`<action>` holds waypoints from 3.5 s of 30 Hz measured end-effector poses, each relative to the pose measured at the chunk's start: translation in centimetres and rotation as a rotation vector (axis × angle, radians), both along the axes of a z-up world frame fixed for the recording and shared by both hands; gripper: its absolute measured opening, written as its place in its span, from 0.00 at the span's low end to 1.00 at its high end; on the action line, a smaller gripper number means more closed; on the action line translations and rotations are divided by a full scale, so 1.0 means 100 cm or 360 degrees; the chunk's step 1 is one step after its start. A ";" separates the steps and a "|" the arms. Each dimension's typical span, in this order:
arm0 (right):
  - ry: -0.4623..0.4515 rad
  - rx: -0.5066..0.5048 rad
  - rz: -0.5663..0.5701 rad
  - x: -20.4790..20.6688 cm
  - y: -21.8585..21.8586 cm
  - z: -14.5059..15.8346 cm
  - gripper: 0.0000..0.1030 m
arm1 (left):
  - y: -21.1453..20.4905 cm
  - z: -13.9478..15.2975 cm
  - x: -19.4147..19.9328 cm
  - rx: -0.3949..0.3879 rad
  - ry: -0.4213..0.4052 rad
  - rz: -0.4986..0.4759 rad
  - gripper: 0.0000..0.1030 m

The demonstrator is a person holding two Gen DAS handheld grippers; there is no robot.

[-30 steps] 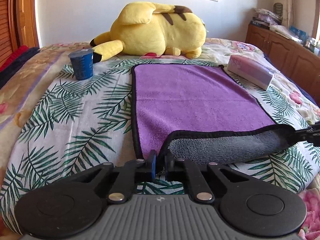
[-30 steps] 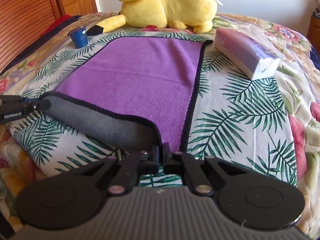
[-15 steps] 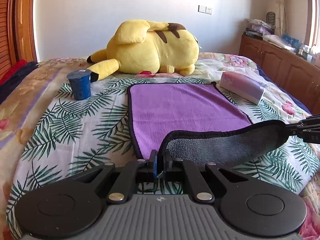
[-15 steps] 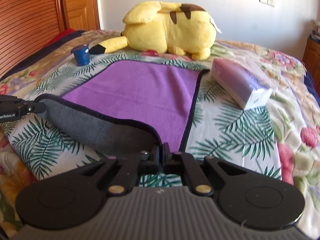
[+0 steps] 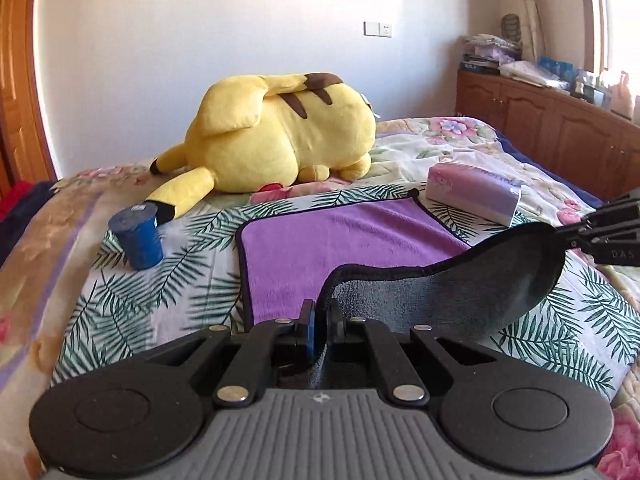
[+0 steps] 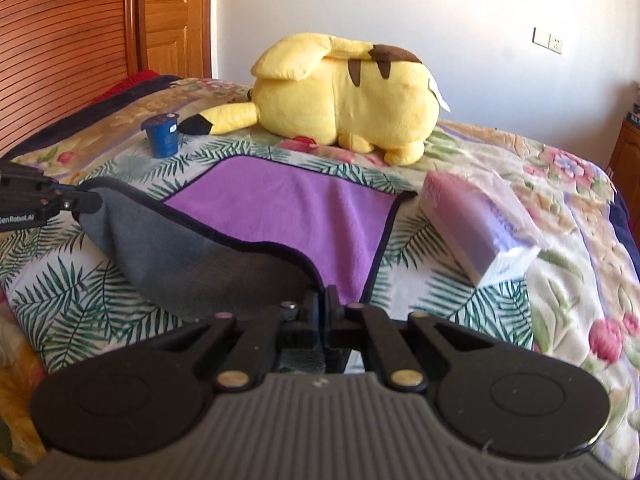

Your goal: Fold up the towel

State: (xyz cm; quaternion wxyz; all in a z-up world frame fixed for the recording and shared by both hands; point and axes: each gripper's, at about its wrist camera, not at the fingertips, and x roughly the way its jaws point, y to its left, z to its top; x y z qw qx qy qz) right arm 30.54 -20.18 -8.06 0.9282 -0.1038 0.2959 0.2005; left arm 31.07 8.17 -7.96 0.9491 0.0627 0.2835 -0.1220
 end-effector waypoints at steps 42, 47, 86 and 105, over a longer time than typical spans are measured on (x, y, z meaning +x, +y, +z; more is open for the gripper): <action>-0.0296 -0.0142 -0.0036 0.134 0.013 0.015 0.03 | -0.004 0.022 0.165 0.0184 -0.0174 0.0024 0.00; -0.0305 -0.0185 -0.0041 0.144 0.018 0.006 0.03 | -0.006 0.016 0.183 0.0192 -0.0159 0.0067 0.00; -0.0110 -0.0026 -0.0164 0.108 0.027 0.022 0.45 | -0.022 0.008 0.125 0.0169 0.0017 0.0019 0.40; -0.0181 0.0117 -0.0121 0.012 0.021 0.094 0.45 | -0.030 0.095 0.016 0.0140 -0.0099 0.0000 0.53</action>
